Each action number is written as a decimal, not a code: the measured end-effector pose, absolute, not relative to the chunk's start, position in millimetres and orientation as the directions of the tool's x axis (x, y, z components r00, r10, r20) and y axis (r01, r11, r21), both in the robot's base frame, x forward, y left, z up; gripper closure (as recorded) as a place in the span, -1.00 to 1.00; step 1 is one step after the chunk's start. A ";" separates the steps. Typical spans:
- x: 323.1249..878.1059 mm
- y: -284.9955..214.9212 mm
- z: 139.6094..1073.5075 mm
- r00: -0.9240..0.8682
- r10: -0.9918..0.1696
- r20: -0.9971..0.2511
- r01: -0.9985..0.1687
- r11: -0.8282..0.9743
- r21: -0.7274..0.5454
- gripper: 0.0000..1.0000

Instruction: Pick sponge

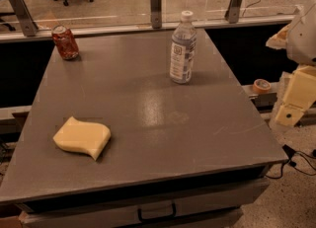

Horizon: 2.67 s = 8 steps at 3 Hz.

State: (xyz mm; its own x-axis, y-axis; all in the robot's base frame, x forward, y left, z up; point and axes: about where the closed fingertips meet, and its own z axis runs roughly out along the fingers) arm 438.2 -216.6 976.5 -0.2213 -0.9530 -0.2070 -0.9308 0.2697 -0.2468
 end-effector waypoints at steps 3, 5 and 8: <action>453.1 -123.4 941.1 -0.078 -0.959 -0.271 -0.966 0.141 -0.218 -1.00; 464.6 -20.6 919.3 0.037 -0.933 -0.359 -0.974 0.046 -0.221 -1.00; 481.7 82.2 887.2 0.028 -0.789 -0.614 -0.996 0.028 -0.081 -1.00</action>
Offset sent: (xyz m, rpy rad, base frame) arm 0.0108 0.0347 -0.0157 0.0324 0.0095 0.0627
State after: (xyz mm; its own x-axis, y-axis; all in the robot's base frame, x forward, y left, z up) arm 481.7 82.2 887.2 0.0276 -0.7886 -0.6142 -0.9963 0.0283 -0.0811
